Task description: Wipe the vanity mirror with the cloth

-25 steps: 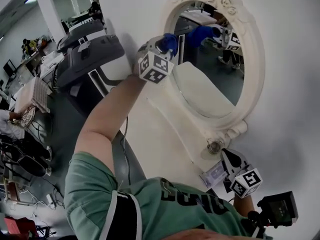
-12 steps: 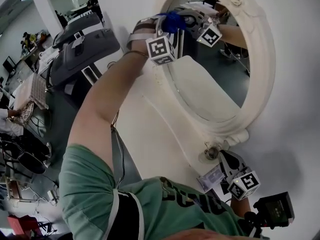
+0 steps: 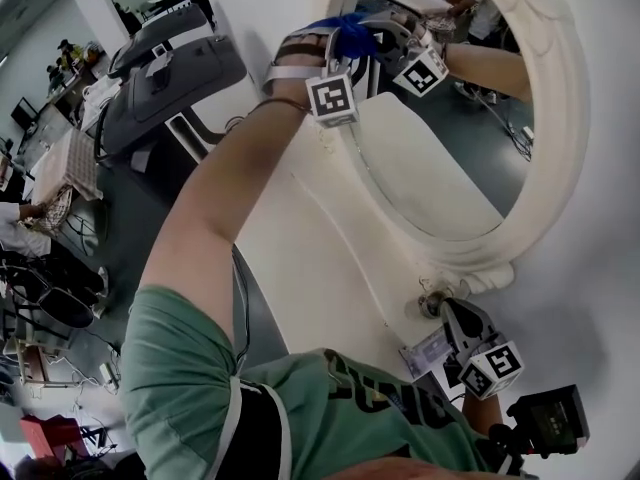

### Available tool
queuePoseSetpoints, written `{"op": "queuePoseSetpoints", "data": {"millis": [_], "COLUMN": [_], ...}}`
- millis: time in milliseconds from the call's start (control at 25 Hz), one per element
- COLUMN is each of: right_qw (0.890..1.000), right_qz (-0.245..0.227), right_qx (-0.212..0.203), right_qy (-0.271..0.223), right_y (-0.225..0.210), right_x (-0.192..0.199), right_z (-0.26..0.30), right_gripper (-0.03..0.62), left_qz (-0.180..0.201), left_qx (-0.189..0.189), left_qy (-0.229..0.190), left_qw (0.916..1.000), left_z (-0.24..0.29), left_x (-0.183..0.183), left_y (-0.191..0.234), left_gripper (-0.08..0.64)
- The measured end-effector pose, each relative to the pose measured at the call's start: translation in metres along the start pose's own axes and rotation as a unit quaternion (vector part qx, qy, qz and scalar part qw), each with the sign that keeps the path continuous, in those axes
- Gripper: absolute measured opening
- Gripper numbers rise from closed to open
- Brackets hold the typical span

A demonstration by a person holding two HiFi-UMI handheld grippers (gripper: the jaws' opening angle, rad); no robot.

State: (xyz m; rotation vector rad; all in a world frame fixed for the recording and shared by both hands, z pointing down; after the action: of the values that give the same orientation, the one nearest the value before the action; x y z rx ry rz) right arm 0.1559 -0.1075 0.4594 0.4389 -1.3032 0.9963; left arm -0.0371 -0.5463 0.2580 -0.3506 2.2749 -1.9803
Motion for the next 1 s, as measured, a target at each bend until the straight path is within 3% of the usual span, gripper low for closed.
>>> {"op": "queuePoseSetpoints", "data": {"millis": [200,400,560,680,1000], "right_qw": [1.000,1.000,1.000,1.000,1.000], "right_qz": [0.005,0.012,0.016,0.018,0.012], "right_qx": [-0.005,-0.003,-0.005,-0.009,-0.012], "right_qy": [0.008,0.015,0.016,0.015,0.001], "right_y": [-0.009,-0.007,-0.006,-0.010,0.011], "right_x": [0.003,0.008,0.011,0.012,-0.005], "right_z": [0.014,0.013,0.017,0.024,0.009], "right_gripper": [0.012,0.012,0.012,0.012,0.012], "left_qz": [-0.043,-0.093,-0.146,-0.164,-0.205], "left_qx": [0.087,0.207,0.289,0.343,0.454], "left_qy": [0.027,0.040,0.022,-0.007,-0.075], "left_qw": [0.9949,0.9731,0.9458,0.9248,0.8637], "left_z": [0.000,-0.040,-0.082,-0.111,-0.186], "left_x": [0.015,0.007,-0.016,-0.038,-0.096], "left_y": [-0.096,-0.199,-0.260,-0.300,-0.303], "left_gripper": [0.089,0.092,0.092,0.092,0.083]}}
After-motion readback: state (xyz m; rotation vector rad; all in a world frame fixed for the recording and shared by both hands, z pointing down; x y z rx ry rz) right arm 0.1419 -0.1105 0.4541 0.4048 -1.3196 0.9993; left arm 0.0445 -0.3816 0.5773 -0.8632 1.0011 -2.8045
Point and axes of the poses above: the fingertips, and each gripper's own axes: z forward along the fingers, y to its left, x out of its underside, the point moved 3 cm from there along -z, backward along the fingers, and after that the axes turned 3 degrees about -x, right-handed, at the moved point
